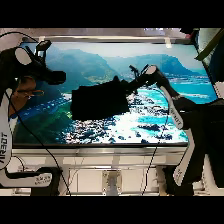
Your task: Fold the clothes and pants, and hang the long-sleeved shirts on hangers.
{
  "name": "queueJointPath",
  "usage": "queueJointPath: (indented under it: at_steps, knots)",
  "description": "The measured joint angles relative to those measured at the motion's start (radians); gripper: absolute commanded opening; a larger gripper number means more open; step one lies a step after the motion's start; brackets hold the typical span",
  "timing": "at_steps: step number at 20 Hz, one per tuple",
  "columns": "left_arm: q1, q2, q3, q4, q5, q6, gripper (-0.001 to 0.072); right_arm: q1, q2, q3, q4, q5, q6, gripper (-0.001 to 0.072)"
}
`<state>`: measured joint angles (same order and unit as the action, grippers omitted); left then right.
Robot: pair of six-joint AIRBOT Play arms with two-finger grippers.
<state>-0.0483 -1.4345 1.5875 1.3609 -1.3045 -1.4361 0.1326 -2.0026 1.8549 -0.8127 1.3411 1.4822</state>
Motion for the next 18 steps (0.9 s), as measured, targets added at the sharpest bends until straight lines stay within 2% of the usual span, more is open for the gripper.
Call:
queueJointPath:
  at_steps: [6,10,14,18]
  knots:
    - [0.0,0.0,0.0,0.0,-0.002,0.0,0.0008,-0.249,0.282,0.006,-0.253,0.158,0.037,0.002]
    - [0.0,0.0,0.0,0.0,-0.003,0.0,0.0008,-0.497,0.459,0.001,-0.385,0.279,0.037,0.0019]
    - [0.0,0.0,0.0,0.0,-0.008,0.0,0.0008,-0.835,0.611,-0.057,-0.446,0.324,-0.008,0.0019]
    - [0.0,0.0,0.0,0.0,-0.035,0.0,0.0008,-1.271,0.714,-0.185,-0.42,0.309,-0.045,0.002]
